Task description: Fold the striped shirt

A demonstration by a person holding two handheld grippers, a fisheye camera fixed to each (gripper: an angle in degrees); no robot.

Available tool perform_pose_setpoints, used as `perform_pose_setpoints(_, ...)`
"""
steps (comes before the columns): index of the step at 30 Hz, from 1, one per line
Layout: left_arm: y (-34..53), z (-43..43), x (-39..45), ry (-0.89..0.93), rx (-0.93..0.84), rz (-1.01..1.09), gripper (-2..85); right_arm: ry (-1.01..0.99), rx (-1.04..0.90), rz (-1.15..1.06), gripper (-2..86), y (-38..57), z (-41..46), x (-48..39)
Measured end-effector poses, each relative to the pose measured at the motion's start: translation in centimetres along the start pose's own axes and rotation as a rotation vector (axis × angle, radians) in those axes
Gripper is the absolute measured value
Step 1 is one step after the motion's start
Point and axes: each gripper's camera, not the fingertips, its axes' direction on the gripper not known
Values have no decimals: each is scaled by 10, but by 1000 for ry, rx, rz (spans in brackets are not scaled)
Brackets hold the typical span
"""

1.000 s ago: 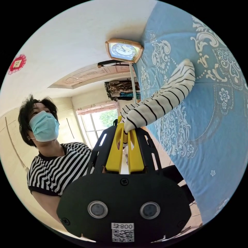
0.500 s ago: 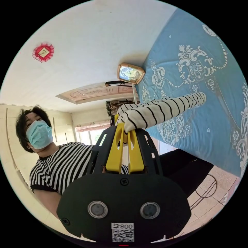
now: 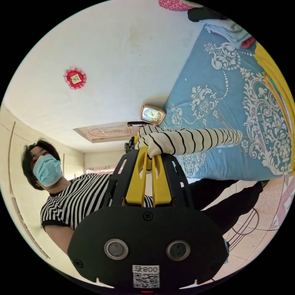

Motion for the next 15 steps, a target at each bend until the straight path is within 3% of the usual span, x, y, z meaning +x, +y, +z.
perform_pose_setpoints(6, -39, 135, 45, -23, -14, 137, 31, 9, 35, -136, 2, -27, -137, -61)
perform_pose_setpoints(11, -66, 260, 103, -65, 82, 327, 31, 19, 8, -362, 3, -71, -276, -136)
perform_pose_setpoints(15, -74, 344, 123, -97, 141, 383, 32, 54, -23, -415, 3, -93, -361, -165)
